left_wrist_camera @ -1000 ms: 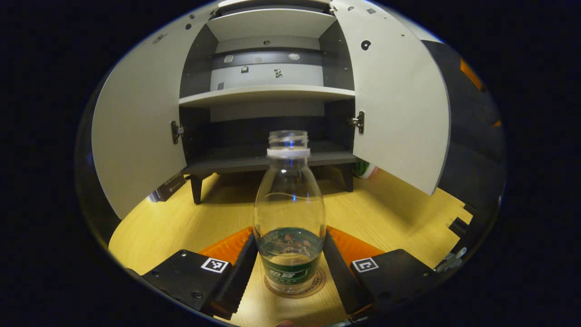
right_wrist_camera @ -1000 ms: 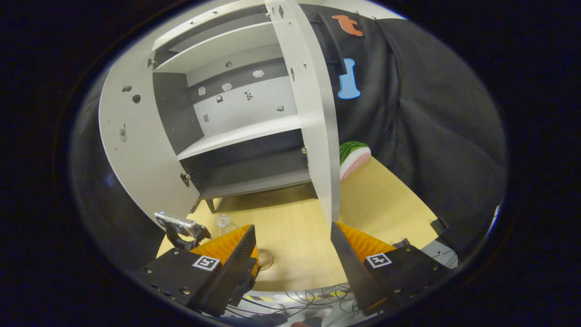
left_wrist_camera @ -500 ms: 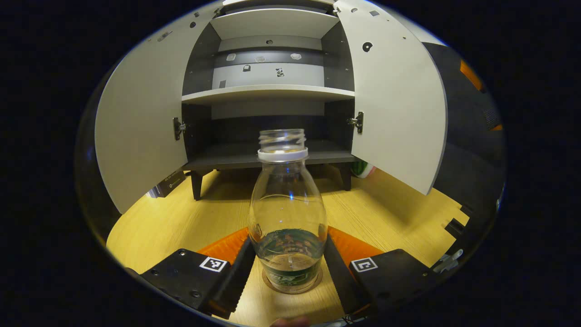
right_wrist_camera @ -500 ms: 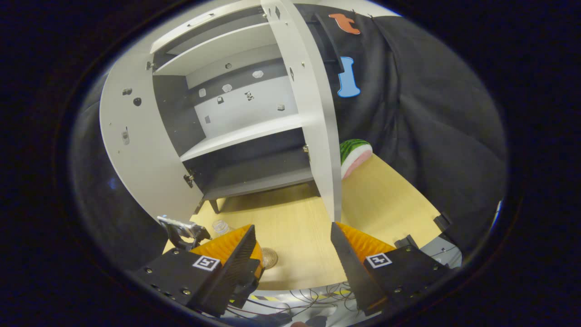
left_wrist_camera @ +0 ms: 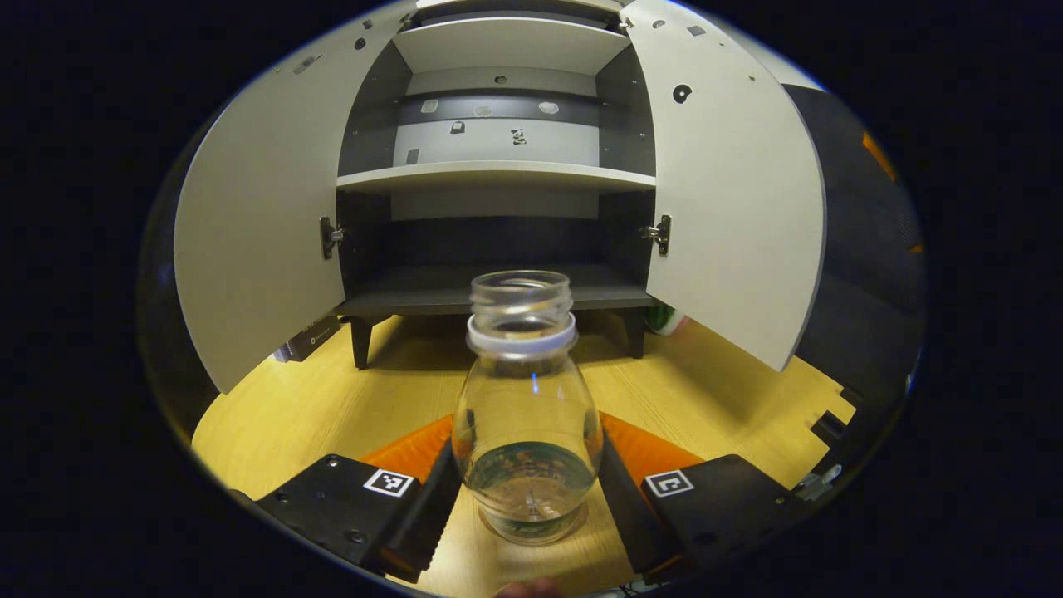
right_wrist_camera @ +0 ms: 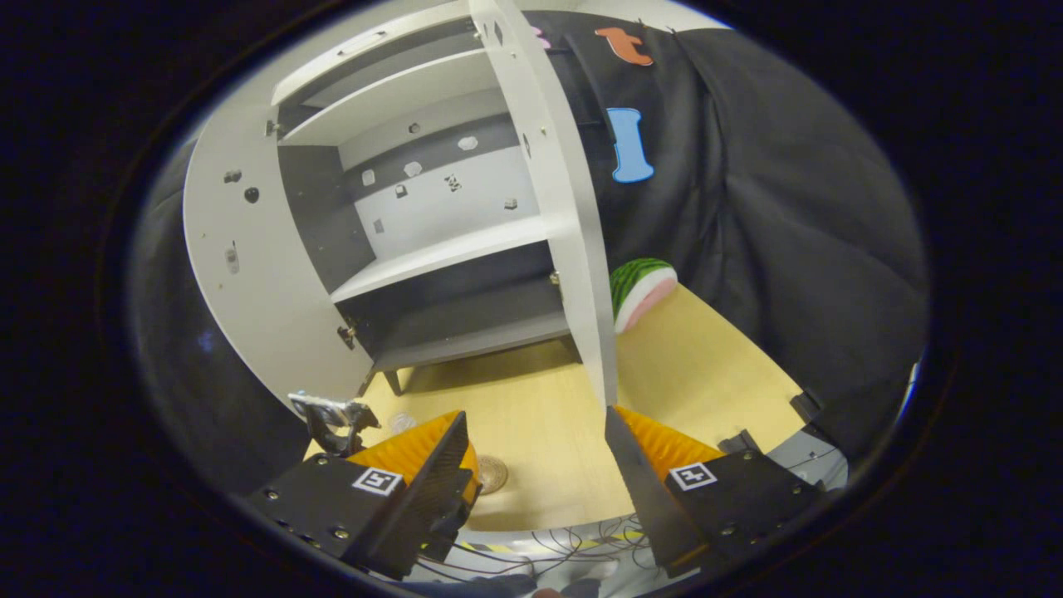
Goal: Grasp the bottle in the cabinet with the left hand and place it on the coaster, then close the right door with the right hand and the left door with the left hand.
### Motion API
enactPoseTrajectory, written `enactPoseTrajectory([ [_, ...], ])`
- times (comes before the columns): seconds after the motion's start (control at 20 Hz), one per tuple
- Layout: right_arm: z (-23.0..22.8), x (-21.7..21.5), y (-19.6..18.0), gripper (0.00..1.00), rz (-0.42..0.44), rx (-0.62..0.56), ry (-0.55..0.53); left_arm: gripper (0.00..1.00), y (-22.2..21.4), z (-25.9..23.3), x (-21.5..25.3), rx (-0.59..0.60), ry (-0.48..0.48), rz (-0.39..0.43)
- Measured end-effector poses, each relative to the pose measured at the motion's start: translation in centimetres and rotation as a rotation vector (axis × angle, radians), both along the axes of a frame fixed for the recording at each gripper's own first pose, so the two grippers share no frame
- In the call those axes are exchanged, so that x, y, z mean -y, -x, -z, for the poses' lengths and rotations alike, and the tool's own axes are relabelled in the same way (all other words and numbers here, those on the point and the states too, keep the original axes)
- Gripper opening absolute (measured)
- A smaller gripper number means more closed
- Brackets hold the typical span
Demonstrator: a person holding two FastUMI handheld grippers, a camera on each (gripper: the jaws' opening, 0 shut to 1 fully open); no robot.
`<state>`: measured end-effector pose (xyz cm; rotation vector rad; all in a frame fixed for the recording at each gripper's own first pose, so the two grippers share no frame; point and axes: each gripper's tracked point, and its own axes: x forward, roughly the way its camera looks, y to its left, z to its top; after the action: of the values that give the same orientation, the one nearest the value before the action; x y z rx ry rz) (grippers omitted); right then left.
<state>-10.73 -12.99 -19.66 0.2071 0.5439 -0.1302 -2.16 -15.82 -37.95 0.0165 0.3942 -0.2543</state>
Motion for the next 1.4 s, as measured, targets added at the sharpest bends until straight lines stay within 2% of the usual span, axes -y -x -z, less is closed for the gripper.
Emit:
enactPoseTrajectory([
  [0.45, 0.0, -0.4, 0.5, 1.00, -0.020, 0.000, -0.011, 0.86, -0.3, -3.0, 0.6, 0.082, -0.038, 0.016],
  [0.5, -0.1, -0.5, 0.4, 1.00, -0.022, 0.003, -0.011, 0.90, -0.3, -3.5, 0.6, 0.091, -0.039, 0.014],
  [0.55, -0.2, -0.4, 0.3, 1.00, -0.023, 0.006, -0.011, 0.85, -0.4, -4.2, 0.7, 0.098, -0.035, 0.013],
  [0.65, -1.1, -0.2, 0.1, 1.00, -0.023, 0.031, -0.013, 0.86, -0.6, -5.7, 0.8, 0.117, -0.021, 0.016],
  [0.95, -6.1, 1.2, -1.9, 1.00, -0.019, 0.144, 0.005, 0.85, -1.6, -11.7, 0.7, 0.191, -0.021, 0.015],
  [1.3, -14.1, 6.4, -4.8, 1.00, 0.008, 0.306, 0.090, 0.85, -1.8, -20.1, -0.4, 0.259, 0.011, 0.002],
  [1.35, -15.1, 7.2, -5.3, 0.97, 0.013, 0.327, 0.094, 0.85, -1.8, -21.1, -0.7, 0.268, 0.006, -0.003],
  [1.4, -16.3, 8.0, -5.8, 1.00, 0.016, 0.351, 0.098, 0.85, -1.8, -22.1, -1.2, 0.282, -0.002, -0.015],
])
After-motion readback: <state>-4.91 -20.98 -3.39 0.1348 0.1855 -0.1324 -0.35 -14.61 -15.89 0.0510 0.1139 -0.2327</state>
